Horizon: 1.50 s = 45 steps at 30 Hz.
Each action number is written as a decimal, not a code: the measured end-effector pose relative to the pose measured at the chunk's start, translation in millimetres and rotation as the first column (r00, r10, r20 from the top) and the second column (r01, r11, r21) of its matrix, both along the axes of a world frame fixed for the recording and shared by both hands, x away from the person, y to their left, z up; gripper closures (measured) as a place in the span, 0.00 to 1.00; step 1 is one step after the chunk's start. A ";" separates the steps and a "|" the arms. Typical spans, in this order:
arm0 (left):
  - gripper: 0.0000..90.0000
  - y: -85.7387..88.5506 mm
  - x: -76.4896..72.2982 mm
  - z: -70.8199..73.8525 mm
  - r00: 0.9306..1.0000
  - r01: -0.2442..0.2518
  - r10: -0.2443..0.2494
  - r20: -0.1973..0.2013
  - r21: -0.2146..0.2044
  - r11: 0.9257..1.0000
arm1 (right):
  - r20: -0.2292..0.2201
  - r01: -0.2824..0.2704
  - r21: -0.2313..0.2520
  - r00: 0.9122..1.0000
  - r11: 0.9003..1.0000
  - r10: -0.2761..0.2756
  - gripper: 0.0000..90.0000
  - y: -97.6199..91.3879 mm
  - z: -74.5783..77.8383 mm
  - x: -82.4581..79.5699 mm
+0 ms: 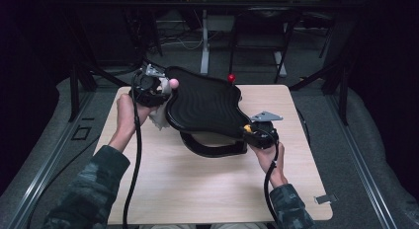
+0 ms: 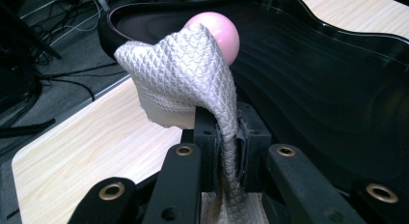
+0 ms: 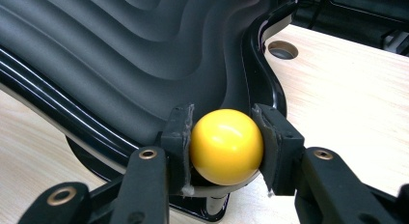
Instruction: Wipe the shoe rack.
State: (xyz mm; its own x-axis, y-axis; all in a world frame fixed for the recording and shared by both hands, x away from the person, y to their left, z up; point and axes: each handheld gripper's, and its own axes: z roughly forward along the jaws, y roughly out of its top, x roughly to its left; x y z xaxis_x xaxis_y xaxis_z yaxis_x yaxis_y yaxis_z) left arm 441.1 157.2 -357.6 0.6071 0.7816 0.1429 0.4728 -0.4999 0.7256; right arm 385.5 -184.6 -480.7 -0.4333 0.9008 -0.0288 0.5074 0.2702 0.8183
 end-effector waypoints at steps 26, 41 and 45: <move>0.90 20.7 -49.3 -3.4 0.997 0.070 -0.068 0.027 -0.084 0.994 | -0.003 -0.004 -0.001 1.000 1.000 0.004 0.66 0.1 0.3 0.2; 0.90 17.9 -83.3 -19.5 0.991 0.122 -0.118 0.056 -0.080 0.989 | -0.002 -0.008 -0.005 1.000 1.000 0.008 0.66 -0.2 0.5 0.4; 0.90 17.2 -89.0 -28.1 0.991 0.129 -0.125 0.056 -0.079 0.988 | -0.002 -0.013 -0.004 1.000 1.000 0.013 0.66 -0.6 0.4 0.8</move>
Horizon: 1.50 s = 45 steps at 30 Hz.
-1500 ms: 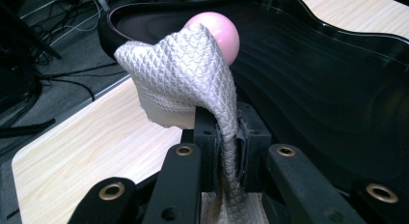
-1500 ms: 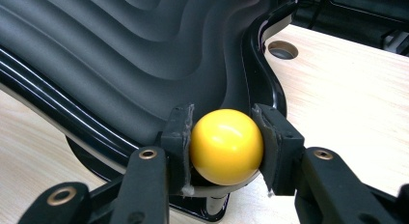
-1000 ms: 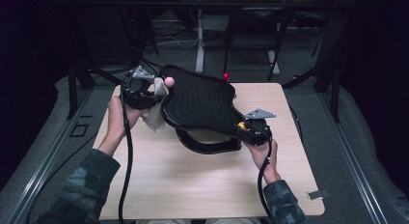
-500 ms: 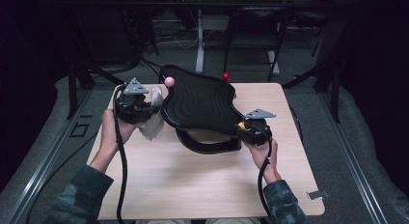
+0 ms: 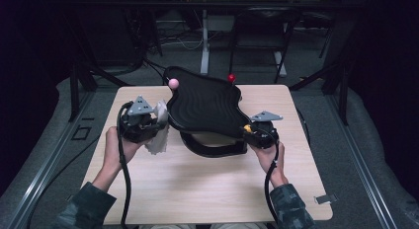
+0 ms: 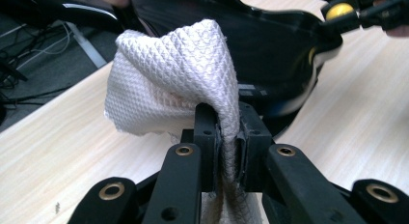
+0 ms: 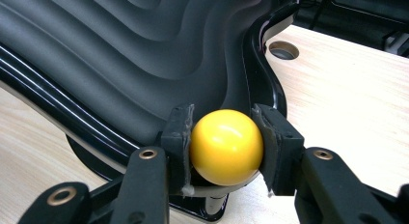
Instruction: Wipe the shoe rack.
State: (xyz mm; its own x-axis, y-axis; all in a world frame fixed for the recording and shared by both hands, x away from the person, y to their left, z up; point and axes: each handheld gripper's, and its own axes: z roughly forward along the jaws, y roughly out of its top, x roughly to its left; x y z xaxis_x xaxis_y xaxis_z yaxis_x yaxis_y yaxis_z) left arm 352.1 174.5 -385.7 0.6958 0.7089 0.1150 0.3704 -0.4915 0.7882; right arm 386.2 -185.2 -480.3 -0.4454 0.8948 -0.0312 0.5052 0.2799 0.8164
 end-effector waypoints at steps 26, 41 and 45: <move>0.90 9.2 12.7 -9.0 0.999 -0.031 0.029 0.023 0.067 0.997 | 0.005 -0.010 -0.012 1.000 1.000 0.010 0.67 -7.6 -0.1 3.7; 0.90 5.1 45.4 12.3 0.994 -0.007 -0.007 0.105 0.131 0.991 | -0.032 -0.043 -0.012 0.999 0.999 0.042 0.67 -17.4 2.8 8.8; 0.90 3.1 56.8 7.8 0.995 -0.016 0.001 0.101 0.143 0.990 | -0.029 -0.040 -0.011 0.999 0.999 0.040 0.67 -17.5 2.5 8.6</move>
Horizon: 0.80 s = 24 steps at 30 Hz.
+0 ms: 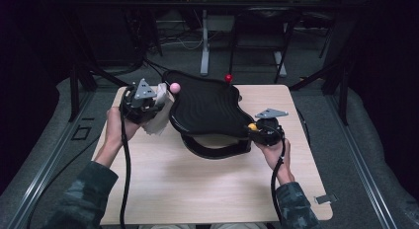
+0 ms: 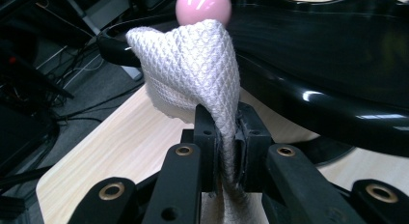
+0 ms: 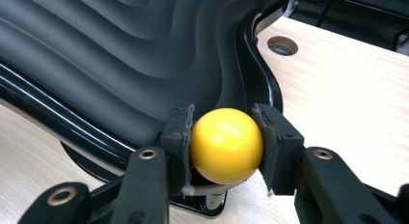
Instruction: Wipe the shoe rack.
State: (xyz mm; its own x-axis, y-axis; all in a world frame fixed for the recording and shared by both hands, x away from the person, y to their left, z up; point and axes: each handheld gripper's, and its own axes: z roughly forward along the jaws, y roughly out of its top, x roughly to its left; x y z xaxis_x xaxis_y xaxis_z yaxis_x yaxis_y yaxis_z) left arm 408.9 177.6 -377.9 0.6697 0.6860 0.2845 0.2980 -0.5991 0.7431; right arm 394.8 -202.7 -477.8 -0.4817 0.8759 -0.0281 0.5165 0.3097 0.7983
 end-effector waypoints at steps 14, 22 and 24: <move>0.91 -7.9 19.8 -37.9 1.000 -0.018 0.018 -0.018 0.005 1.000 | 0.000 0.012 0.012 1.000 1.000 -0.012 0.67 -0.6 -0.5 -0.1; 0.91 -9.8 26.4 -55.0 1.000 -0.001 0.000 -0.029 -0.054 0.999 | 0.002 0.020 0.019 1.000 1.000 -0.020 0.67 -0.4 -1.0 -0.7; 0.91 -10.9 26.9 -56.5 1.000 -0.001 -0.001 -0.025 -0.066 0.998 | 0.003 0.022 0.020 1.000 1.000 -0.023 0.67 -0.3 -1.1 -0.8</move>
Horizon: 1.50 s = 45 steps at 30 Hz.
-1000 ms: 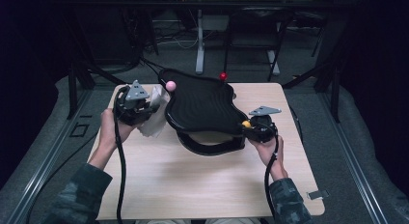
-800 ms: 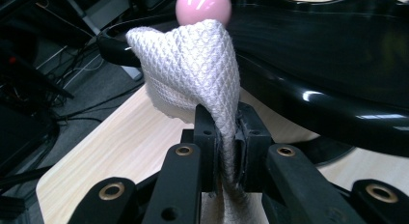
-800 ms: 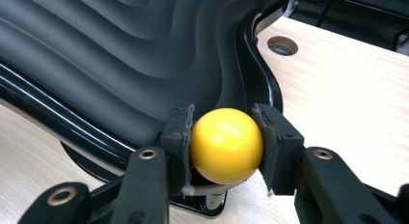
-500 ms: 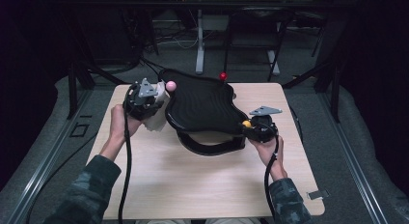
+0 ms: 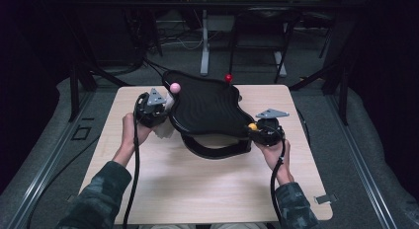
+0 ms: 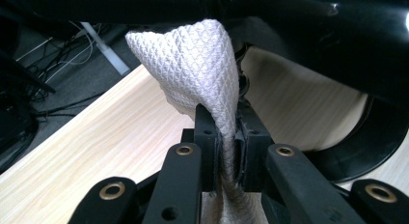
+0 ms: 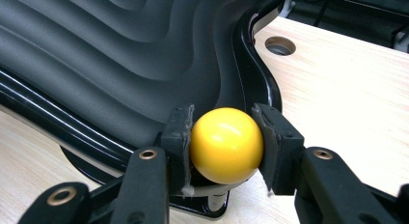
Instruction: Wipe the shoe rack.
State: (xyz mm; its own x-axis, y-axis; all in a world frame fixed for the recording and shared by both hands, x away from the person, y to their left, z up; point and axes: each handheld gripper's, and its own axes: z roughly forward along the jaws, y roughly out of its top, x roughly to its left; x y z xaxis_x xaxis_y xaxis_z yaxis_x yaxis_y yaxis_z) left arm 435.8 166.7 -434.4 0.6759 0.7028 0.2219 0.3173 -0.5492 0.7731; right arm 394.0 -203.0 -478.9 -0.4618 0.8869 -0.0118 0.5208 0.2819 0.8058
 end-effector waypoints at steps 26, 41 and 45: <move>0.91 -2.1 0.8 -80.3 0.996 -0.060 0.046 -0.078 -0.189 0.980 | 0.006 0.009 0.001 1.000 1.000 -0.009 0.67 0.8 -0.7 -0.7; 0.90 -3.2 0.8 -116.7 0.987 -0.095 0.060 -0.151 -0.234 0.968 | 0.009 0.012 0.001 1.000 1.000 -0.012 0.67 1.3 -1.0 -1.1; 0.90 -4.5 1.2 -130.1 0.979 -0.114 0.067 -0.193 -0.245 0.963 | 0.008 0.016 0.005 1.000 1.000 -0.016 0.67 1.6 -1.1 -1.3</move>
State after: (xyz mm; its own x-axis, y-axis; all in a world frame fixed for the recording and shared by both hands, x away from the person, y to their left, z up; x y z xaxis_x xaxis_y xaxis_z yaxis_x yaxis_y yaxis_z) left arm 436.9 162.1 -564.5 0.6189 0.7801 -0.0915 0.5041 -0.3051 0.8079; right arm 392.8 -201.4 -480.0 -0.4477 0.8941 -0.0107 0.5189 0.2695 0.8113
